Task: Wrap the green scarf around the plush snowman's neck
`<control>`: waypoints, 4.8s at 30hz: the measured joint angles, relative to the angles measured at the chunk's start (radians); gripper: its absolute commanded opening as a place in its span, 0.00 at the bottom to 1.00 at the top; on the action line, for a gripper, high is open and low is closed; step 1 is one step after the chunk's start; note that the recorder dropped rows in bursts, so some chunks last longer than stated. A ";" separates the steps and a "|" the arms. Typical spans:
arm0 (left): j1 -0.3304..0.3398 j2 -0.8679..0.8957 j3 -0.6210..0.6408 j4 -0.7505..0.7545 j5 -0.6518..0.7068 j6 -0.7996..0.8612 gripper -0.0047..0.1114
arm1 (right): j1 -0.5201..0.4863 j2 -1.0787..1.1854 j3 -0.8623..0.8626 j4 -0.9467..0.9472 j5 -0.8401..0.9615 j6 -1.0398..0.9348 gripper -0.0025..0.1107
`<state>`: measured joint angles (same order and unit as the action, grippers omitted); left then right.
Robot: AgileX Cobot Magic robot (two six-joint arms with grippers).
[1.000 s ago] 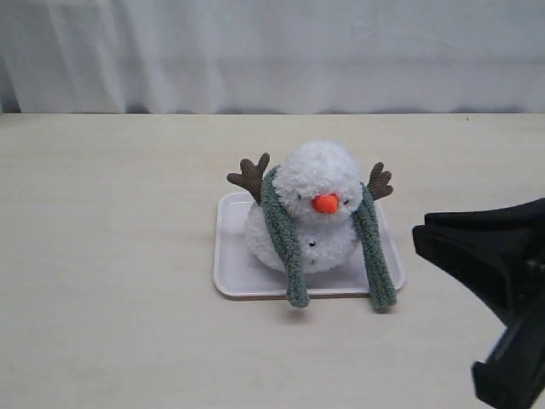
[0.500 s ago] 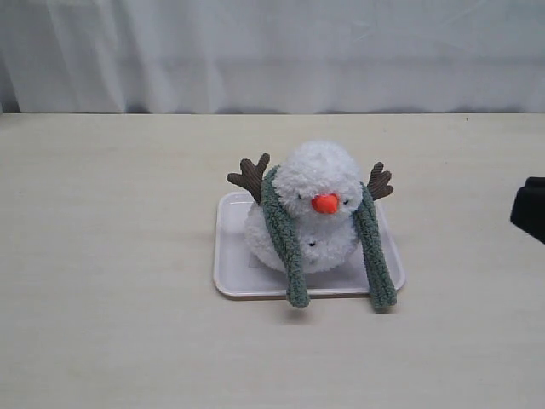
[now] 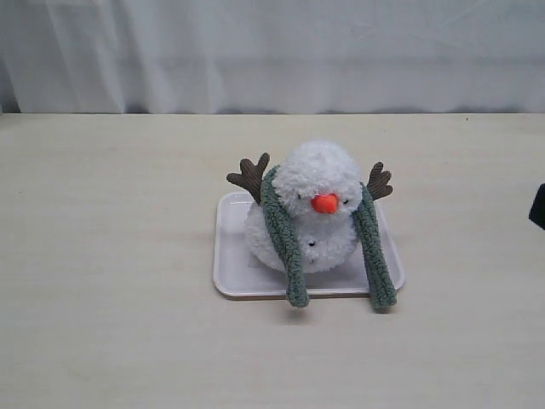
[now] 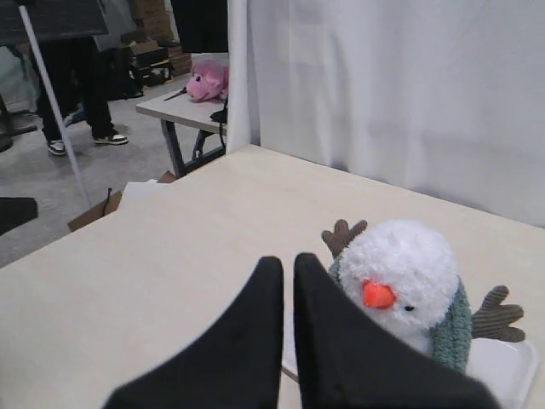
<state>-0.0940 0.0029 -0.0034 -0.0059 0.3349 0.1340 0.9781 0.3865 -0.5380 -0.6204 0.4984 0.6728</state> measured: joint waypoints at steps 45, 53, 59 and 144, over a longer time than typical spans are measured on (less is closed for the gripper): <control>0.000 0.000 0.000 0.000 0.000 0.000 0.04 | -0.856 -0.383 0.360 0.561 -0.745 -0.209 0.06; -0.003 0.049 0.000 0.000 -0.008 0.000 0.04 | -0.977 -0.383 0.514 0.564 -1.022 -0.400 0.06; -0.003 0.070 0.000 0.000 -0.019 0.000 0.04 | -0.998 -0.383 0.532 0.567 -0.868 -0.530 0.06; -0.003 0.070 0.000 0.000 -0.022 0.000 0.04 | -0.974 -0.383 0.534 0.592 -0.155 -0.605 0.06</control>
<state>-0.0974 0.0727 -0.0034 -0.0059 0.3129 0.1340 0.0039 0.0031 -0.0037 -0.0286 0.3438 0.0682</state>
